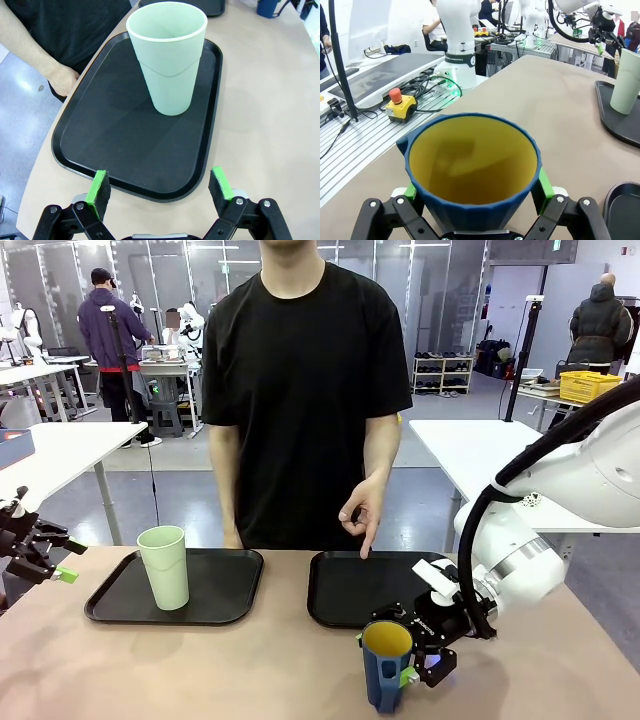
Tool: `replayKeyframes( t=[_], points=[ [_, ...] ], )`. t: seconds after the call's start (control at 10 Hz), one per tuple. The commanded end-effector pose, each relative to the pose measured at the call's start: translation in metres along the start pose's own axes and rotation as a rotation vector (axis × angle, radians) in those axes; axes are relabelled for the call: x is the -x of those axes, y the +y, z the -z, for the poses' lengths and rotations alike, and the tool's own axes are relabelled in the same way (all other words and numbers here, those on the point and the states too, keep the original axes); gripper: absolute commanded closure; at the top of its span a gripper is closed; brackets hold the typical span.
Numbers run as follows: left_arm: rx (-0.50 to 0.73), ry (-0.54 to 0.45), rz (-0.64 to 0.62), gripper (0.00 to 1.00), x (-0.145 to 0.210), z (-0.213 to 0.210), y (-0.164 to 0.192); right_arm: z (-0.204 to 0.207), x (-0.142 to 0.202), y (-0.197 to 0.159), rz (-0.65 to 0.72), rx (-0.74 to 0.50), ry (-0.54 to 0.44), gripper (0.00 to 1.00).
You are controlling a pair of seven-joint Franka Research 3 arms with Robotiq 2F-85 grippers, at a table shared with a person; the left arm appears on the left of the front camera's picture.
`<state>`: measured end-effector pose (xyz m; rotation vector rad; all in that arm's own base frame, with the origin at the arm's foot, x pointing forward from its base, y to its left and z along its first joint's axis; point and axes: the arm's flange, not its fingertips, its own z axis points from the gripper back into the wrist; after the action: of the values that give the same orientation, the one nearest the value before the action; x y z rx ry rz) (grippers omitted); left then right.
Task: Sort and store the cups by type.
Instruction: Pick up the Handle plastic cup and place it into the empty Flat Tray.
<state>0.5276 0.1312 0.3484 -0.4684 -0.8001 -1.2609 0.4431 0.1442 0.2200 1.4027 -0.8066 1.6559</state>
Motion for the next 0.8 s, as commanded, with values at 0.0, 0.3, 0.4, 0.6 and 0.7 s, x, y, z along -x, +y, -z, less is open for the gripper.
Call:
replayKeyframes(
  t=[0.0,0.3,0.4,0.6,0.7],
  points=[
    [-0.003,-0.028,0.019,0.0,0.0007,-0.0005,0.0036,0.0052,0.0184,0.0086,-0.042,-0.023,-0.017,0.04],
    [-0.003,-0.028,0.019,0.0,0.0007,-0.0005,0.0036,0.0058,0.0214,0.0112,-0.04,-0.017,-0.023,0.28],
    [-0.003,-0.028,0.019,0.0,0.0007,-0.0005,0.0036,0.0061,0.0222,0.0123,-0.04,-0.022,-0.023,0.35],
    [-0.003,-0.028,0.019,0.0,0.0007,-0.0005,0.0036,0.007,0.0234,0.0139,-0.048,-0.021,-0.013,0.51],
    [-0.003,-0.028,0.019,0.0,0.0007,-0.0005,0.0036,0.006,0.02,0.0148,-0.062,-0.004,-0.006,0.51]
  ],
)
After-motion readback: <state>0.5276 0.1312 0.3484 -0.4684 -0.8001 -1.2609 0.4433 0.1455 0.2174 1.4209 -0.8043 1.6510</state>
